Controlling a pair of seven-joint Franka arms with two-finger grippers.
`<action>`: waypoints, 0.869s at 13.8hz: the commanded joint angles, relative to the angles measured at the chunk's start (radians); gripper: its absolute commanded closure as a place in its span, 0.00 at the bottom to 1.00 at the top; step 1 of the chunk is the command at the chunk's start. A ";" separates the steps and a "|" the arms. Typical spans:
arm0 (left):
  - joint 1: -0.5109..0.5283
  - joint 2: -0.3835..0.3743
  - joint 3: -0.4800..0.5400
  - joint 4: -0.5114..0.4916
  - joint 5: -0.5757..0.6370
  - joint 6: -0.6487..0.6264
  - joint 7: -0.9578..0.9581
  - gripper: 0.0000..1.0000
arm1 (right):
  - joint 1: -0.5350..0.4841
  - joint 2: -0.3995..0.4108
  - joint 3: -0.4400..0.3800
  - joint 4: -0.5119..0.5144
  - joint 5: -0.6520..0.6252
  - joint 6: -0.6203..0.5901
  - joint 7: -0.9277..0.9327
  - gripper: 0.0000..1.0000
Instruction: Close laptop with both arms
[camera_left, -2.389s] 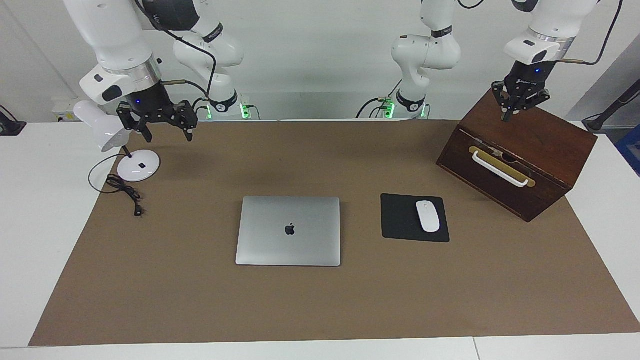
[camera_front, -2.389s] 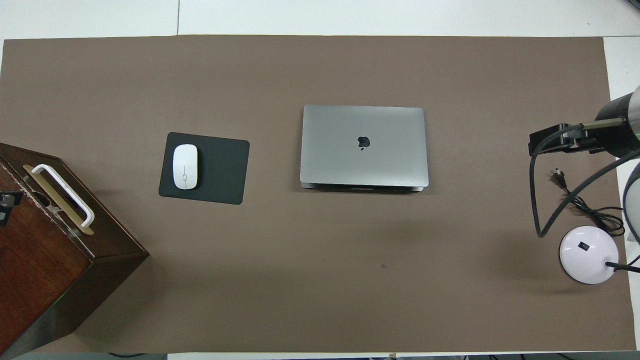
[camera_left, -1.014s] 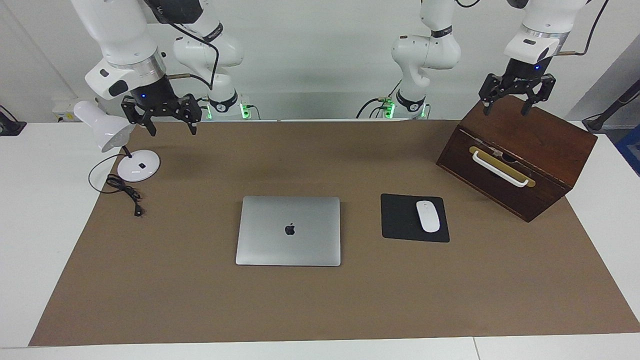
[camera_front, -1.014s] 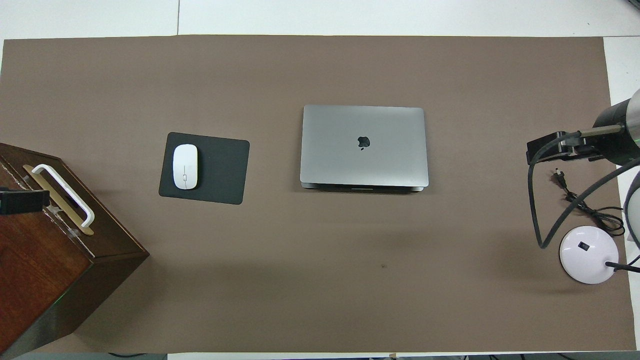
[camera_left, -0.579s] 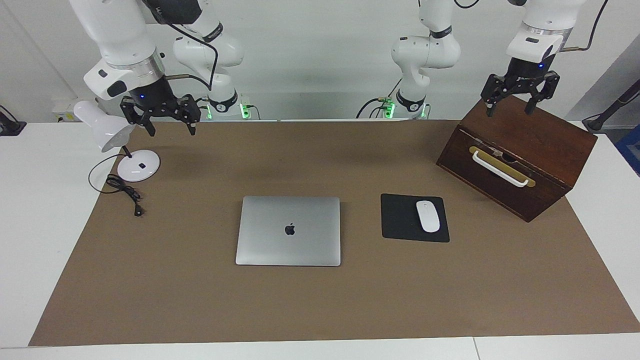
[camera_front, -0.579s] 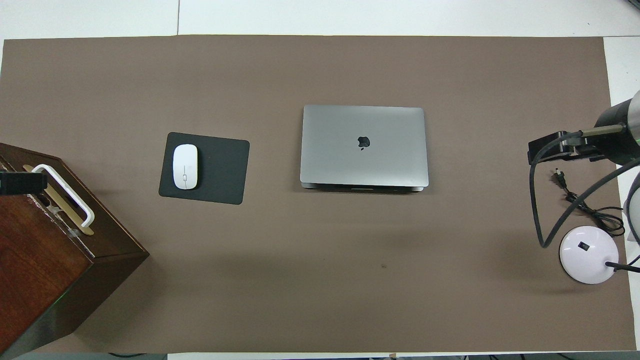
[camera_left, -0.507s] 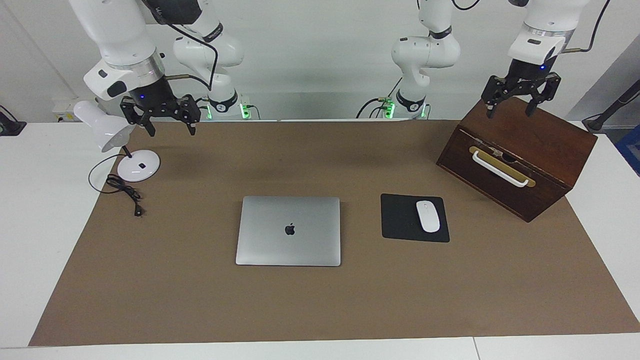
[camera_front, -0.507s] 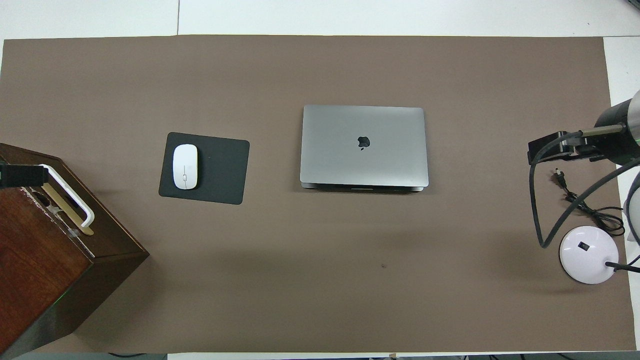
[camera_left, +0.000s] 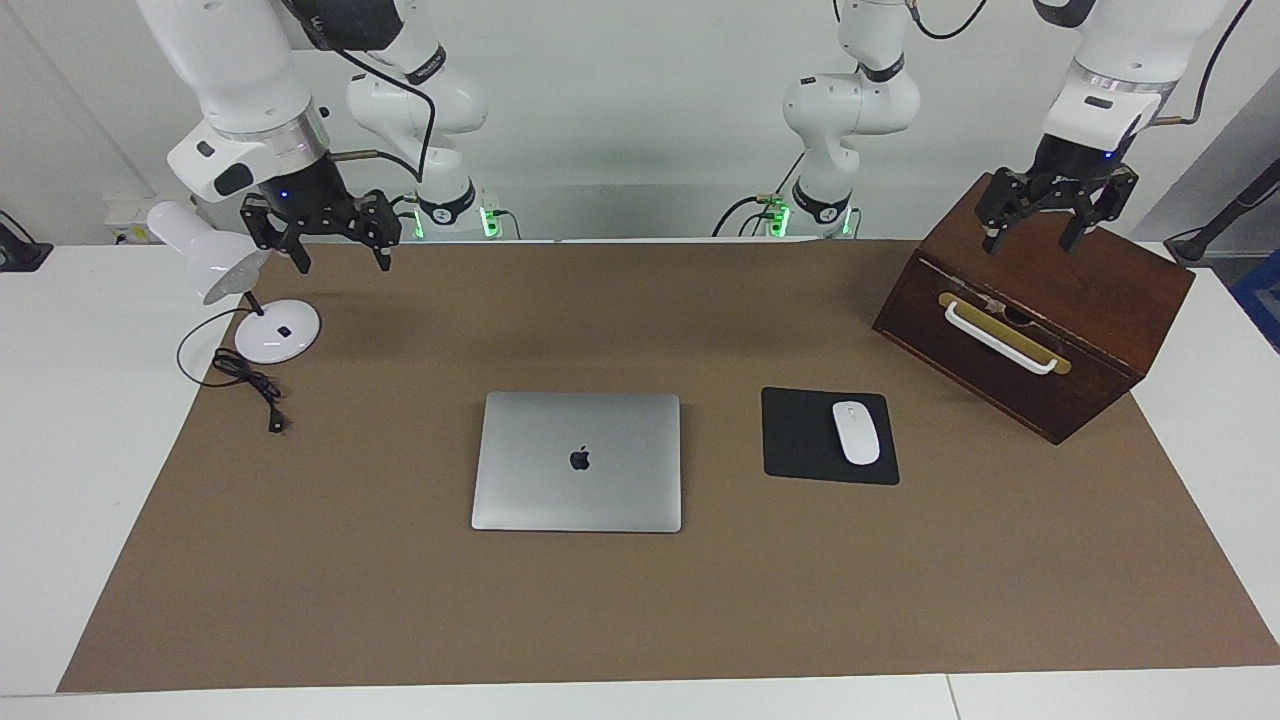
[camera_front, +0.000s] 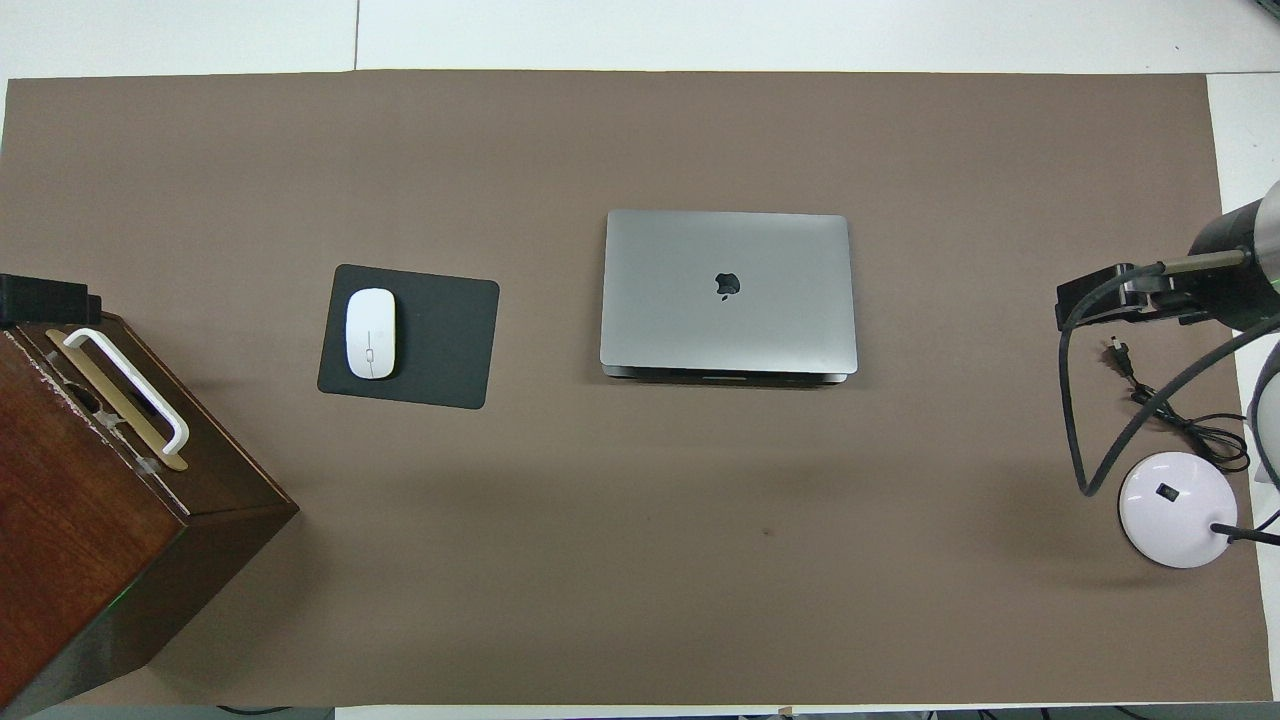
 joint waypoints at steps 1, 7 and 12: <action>0.027 0.031 -0.025 0.028 -0.016 -0.031 -0.007 0.00 | -0.008 -0.011 0.001 -0.017 0.014 -0.007 0.015 0.00; 0.030 0.024 -0.029 0.003 -0.017 -0.099 -0.010 0.00 | -0.010 -0.012 0.003 -0.020 0.014 -0.007 0.015 0.00; 0.058 0.025 -0.045 0.008 -0.036 -0.087 -0.071 0.00 | -0.010 -0.012 0.006 -0.020 0.014 -0.004 0.018 0.00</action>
